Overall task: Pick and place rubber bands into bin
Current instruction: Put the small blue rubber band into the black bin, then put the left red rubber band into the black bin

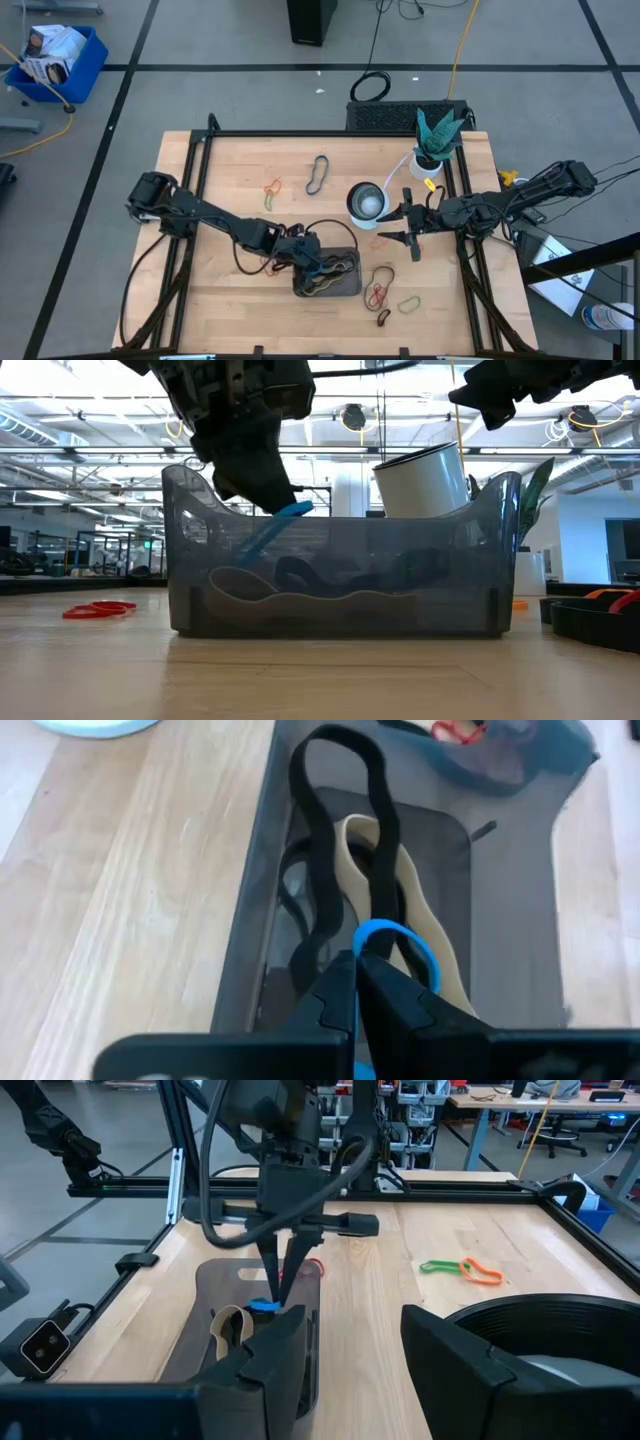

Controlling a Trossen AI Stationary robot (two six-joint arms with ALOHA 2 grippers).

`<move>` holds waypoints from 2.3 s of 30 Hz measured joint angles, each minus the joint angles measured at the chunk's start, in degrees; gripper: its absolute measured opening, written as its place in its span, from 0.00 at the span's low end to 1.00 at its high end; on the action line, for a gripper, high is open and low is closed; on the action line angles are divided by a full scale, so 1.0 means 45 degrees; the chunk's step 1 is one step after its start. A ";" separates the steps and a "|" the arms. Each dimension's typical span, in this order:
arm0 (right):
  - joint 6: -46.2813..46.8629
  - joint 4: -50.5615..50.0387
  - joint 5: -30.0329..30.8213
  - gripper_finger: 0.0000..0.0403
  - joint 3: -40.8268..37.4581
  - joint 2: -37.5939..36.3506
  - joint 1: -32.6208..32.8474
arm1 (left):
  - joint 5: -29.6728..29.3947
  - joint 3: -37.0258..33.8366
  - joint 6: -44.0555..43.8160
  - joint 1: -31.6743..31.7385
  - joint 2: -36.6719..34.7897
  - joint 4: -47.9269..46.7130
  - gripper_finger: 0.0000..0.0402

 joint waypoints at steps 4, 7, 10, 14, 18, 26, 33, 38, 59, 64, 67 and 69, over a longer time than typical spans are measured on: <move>0.0000 0.0000 0.0000 0.40 0.0000 0.0003 0.0001 | -0.0018 -0.0004 0.0000 0.0029 -0.0005 0.0020 0.04; 0.0000 0.0000 0.0000 0.39 0.0000 0.0000 0.0001 | 0.0107 0.0000 -0.0358 0.0094 -0.0005 0.0112 0.07; 0.0000 0.0000 0.0000 0.40 0.0000 0.0000 0.0001 | 0.0304 0.0000 -0.0771 0.0165 -0.0005 0.0323 0.15; 0.0000 0.0000 0.0000 0.40 0.0000 0.0000 0.0001 | 0.0552 -0.0004 -0.0445 0.0204 -0.0005 0.0435 0.29; 0.0000 0.0000 0.0000 0.39 0.0000 0.0000 0.0001 | 0.1355 -0.0005 0.0124 0.0204 -0.0156 0.0511 0.40; 0.0000 0.0071 0.0000 0.40 0.0000 0.0000 0.0001 | 0.2165 -0.0015 0.0602 0.0527 -0.1883 0.0409 0.50; 0.0004 0.0152 0.0000 0.39 0.0000 0.0000 -0.0003 | 0.2215 -0.0006 0.0967 0.0744 -0.4453 -0.1288 0.50; 0.0003 0.0164 0.0000 0.40 0.0000 0.0001 -0.0001 | 0.2224 0.0005 0.0469 0.0623 -0.6275 -0.4418 0.51; 0.0097 0.0204 0.0024 0.39 0.0000 0.0001 -0.0004 | 0.1162 -0.0700 0.5985 0.0116 -0.5419 -0.7538 0.43; 0.0136 0.0204 0.0040 0.40 0.0000 0.0005 -0.0004 | 0.1164 -0.1055 0.6607 0.0092 -0.4089 -0.7460 0.39; 0.0367 0.0208 0.0058 0.40 0.0000 0.0005 -0.0004 | 0.1170 -0.1310 0.7038 0.0088 -0.3337 -0.7441 0.37; 0.0432 0.0204 0.0059 0.39 0.0000 0.0005 -0.0004 | 0.1172 -0.1418 0.7243 0.0039 -0.2944 -0.7411 0.35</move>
